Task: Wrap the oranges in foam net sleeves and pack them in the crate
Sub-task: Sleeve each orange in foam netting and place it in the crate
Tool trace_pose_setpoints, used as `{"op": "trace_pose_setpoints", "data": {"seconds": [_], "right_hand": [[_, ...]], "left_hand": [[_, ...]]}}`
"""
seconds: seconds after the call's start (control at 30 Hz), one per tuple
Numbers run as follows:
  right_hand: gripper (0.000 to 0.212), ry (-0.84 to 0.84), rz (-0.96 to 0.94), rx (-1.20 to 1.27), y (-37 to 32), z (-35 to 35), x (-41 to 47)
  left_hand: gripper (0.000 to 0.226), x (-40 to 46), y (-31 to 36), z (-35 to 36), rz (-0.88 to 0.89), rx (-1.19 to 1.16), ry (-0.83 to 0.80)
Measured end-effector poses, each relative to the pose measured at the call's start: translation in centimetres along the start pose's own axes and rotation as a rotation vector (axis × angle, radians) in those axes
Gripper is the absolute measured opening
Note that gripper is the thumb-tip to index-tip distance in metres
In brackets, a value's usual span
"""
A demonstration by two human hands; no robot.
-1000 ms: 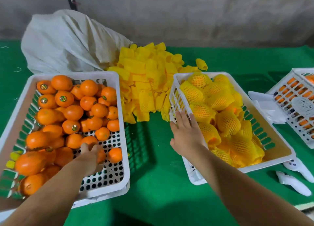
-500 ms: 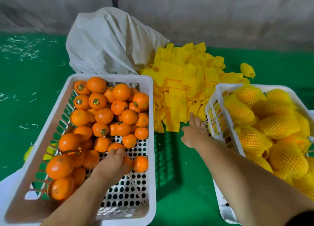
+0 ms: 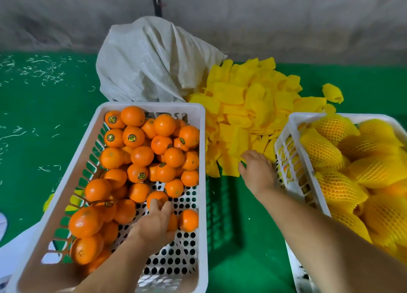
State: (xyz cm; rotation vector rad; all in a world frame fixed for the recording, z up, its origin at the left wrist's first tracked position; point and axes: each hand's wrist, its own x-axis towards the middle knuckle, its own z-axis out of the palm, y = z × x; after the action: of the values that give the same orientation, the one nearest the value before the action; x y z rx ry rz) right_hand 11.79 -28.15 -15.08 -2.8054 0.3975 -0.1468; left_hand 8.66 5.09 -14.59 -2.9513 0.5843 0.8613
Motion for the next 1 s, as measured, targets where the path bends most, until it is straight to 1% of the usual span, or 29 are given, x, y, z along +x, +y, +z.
{"op": "trace_pose_setpoints", "data": {"seconds": [0.03, 0.1, 0.13, 0.17, 0.2, 0.23, 0.3, 0.37, 0.4, 0.43, 0.5, 0.53, 0.6, 0.63, 0.7, 0.77, 0.8, 0.87, 0.9, 0.93, 1.0], "right_hand": [[0.029, 0.099, 0.058, 0.184, -0.5, -0.4, -0.9], [0.009, 0.268, 0.302, 0.628, -1.8, -0.9, -3.2], [0.004, 0.321, 0.423, 0.834, -2.7, -1.0, -4.5], [0.013, 0.357, 0.514, 0.990, -3.5, -0.9, -5.9], [0.019, 0.361, 0.570, 1.086, -4.0, -0.5, -7.3], [0.022, 0.331, 0.607, 1.133, -4.5, -0.1, -8.7], [0.027, 0.232, 0.650, 1.145, -5.3, 0.3, -10.8], [0.019, 0.191, 0.645, 1.131, -5.9, -0.4, -12.1], [0.019, 0.191, 0.633, 1.126, -6.3, -1.2, -12.4], [0.019, 0.194, 0.612, 1.128, -6.7, -2.2, -12.6], [0.018, 0.195, 0.556, 1.159, -7.5, -4.1, -13.2], [0.016, 0.189, 0.526, 1.175, -7.9, -4.9, -13.6], [0.012, 0.170, 0.456, 1.190, -9.0, -6.2, -14.8], [0.014, 0.159, 0.409, 1.187, -9.8, -6.7, -15.5], [0.024, 0.135, 0.276, 1.175, -11.7, -7.4, -16.9], [0.038, 0.102, 0.190, 1.174, -13.0, -7.7, -17.9], [0.037, 0.063, 0.192, 1.190, -13.3, -7.8, -18.2], [0.024, -0.040, 0.210, 1.214, -13.3, -7.8, -18.7], [0.021, -0.066, 0.215, 1.200, -13.2, -7.8, -18.8], [0.019, -0.065, 0.217, 1.179, -13.1, -8.1, -18.9], [0.018, 0.004, 0.214, 1.142, -13.1, -8.6, -18.9]], "left_hand": [[0.051, 0.1, -0.2, 0.1, -0.014, -0.008, 0.008], [0.054, 0.4, -0.1, -0.2, 0.008, 0.017, 0.008], [0.054, 0.5, 0.0, -0.5, 0.023, 0.020, -0.004], [0.054, 0.7, 0.1, -0.4, 0.036, 0.001, -0.009], [0.054, 0.5, 0.3, -0.8, 0.045, -0.010, -0.012], [0.056, 0.4, 0.2, -0.9, 0.047, -0.036, 0.001], [0.064, 0.2, 0.1, -1.1, 0.035, -0.094, 0.042], [0.077, 0.0, 0.0, -1.5, 0.018, -0.199, 0.109], [0.080, -0.2, 0.0, -2.0, 0.009, -0.295, 0.157], [0.079, -0.5, 0.0, -2.5, 0.008, -0.417, 0.217], [0.069, -1.7, 0.2, -3.5, 0.059, -0.707, 0.327], [0.063, -2.8, 0.5, -4.0, 0.101, -0.883, 0.356], [0.055, -6.0, 2.0, -4.7, 0.192, -1.232, 0.363], [0.052, -7.5, 3.1, -4.7, 0.248, -1.339, 0.367], [0.047, -9.8, 5.2, -3.9, 0.357, -1.413, 0.397], [0.047, -11.2, 6.7, -2.9, 0.376, -1.406, 0.448], [0.052, -11.5, 7.1, -2.6, 0.340, -1.387, 0.478], [0.063, -11.9, 7.0, -2.3, 0.267, -1.344, 0.529], [0.065, -12.0, 6.9, -2.3, 0.260, -1.338, 0.544], [0.067, -12.1, 6.9, -2.5, 0.267, -1.345, 0.552], [0.071, -12.0, 6.9, -2.8, 0.321, -1.405, 0.557]]}}
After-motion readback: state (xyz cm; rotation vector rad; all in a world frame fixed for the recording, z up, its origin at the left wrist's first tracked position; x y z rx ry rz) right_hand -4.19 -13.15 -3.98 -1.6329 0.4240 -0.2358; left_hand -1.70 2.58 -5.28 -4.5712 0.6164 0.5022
